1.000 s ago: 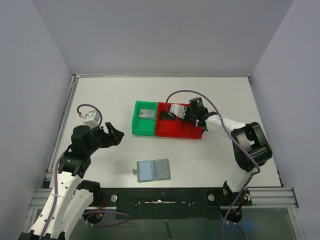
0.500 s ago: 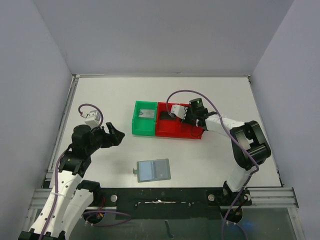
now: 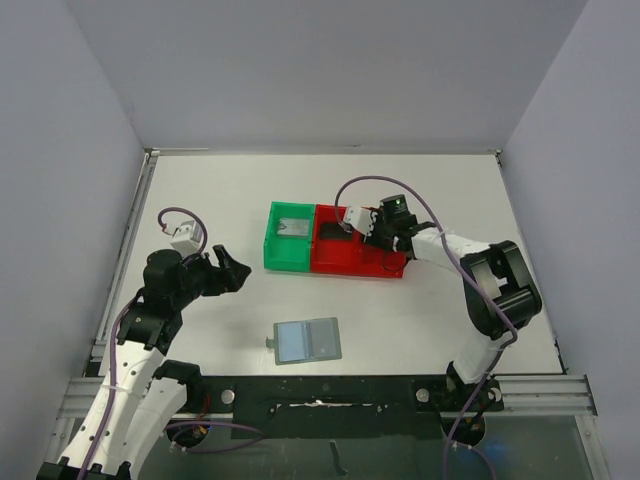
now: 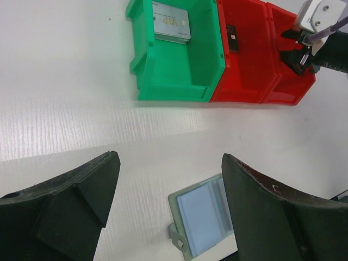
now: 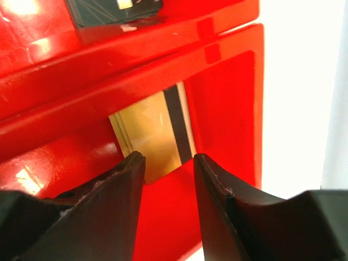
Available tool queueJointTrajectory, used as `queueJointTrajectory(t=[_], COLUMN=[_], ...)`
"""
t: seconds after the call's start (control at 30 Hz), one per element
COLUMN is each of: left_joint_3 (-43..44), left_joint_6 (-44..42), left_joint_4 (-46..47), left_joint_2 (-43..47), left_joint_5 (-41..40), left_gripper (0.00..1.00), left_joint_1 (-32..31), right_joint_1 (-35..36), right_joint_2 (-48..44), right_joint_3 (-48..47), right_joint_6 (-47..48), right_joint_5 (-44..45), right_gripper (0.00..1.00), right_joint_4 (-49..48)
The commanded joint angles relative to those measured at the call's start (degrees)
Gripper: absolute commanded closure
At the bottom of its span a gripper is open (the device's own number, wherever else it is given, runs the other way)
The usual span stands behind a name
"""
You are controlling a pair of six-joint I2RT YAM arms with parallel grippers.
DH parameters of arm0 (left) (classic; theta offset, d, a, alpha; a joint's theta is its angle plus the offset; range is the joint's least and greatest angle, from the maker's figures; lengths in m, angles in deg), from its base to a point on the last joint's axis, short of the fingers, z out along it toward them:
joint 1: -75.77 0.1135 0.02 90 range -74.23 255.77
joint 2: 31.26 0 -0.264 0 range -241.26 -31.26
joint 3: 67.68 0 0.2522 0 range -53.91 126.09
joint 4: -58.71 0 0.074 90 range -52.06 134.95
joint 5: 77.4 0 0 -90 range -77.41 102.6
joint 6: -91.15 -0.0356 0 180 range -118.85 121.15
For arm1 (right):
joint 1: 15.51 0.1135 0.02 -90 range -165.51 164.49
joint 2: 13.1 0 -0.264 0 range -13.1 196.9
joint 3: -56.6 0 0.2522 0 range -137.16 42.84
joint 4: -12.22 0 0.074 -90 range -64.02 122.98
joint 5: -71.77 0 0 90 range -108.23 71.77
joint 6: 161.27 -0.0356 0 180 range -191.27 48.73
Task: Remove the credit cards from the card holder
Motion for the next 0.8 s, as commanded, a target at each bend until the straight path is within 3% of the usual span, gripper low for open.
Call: queueJointTrajectory(t=[0.0, 0.2, 0.3, 0.47, 0.6, 0.73, 0.77], left_joint_3=[0.32, 0.23, 0.22, 0.29, 0.32, 0.32, 0.32], left_joint_6=[-0.97, -1.10, -1.23, -1.36, -1.24, -1.17, -1.17], left_joint_4=[4.22, 4.47, 4.53, 4.76, 4.69, 5.01, 5.29], left_joint_2=[0.26, 0.08, -0.09, -0.70, -1.68, -2.40, -2.59], left_joint_5=[1.31, 1.76, 2.13, 2.64, 3.14, 4.70, 5.45], left_gripper=[0.25, 0.25, 0.25, 0.25, 0.25, 0.25, 0.25], left_joint_1=[0.32, 0.29, 0.38, 0.61, 0.74, 0.75, 0.77], right_joint_1=[-0.26, 2.94, 6.71, 12.16, 15.14, 15.29, 15.06], right_joint_2=[-6.92, -17.07, -24.31, -35.82, -41.12, -45.55, -46.44], right_joint_3=[-1.99, 0.62, 5.24, 9.14, 11.23, 16.80, 17.65], right_joint_6=[-2.89, -10.48, -19.93, -50.58, -75.18, -94.58, -98.35], right_joint_5=[-0.31, 3.98, 8.78, 16.49, 17.38, 14.34, 14.82], right_gripper=[0.56, 0.41, 0.36, 0.24, 0.17, 0.01, 0.02], right_joint_4=[-2.58, -6.31, -11.32, -8.56, -0.61, 0.92, 2.98])
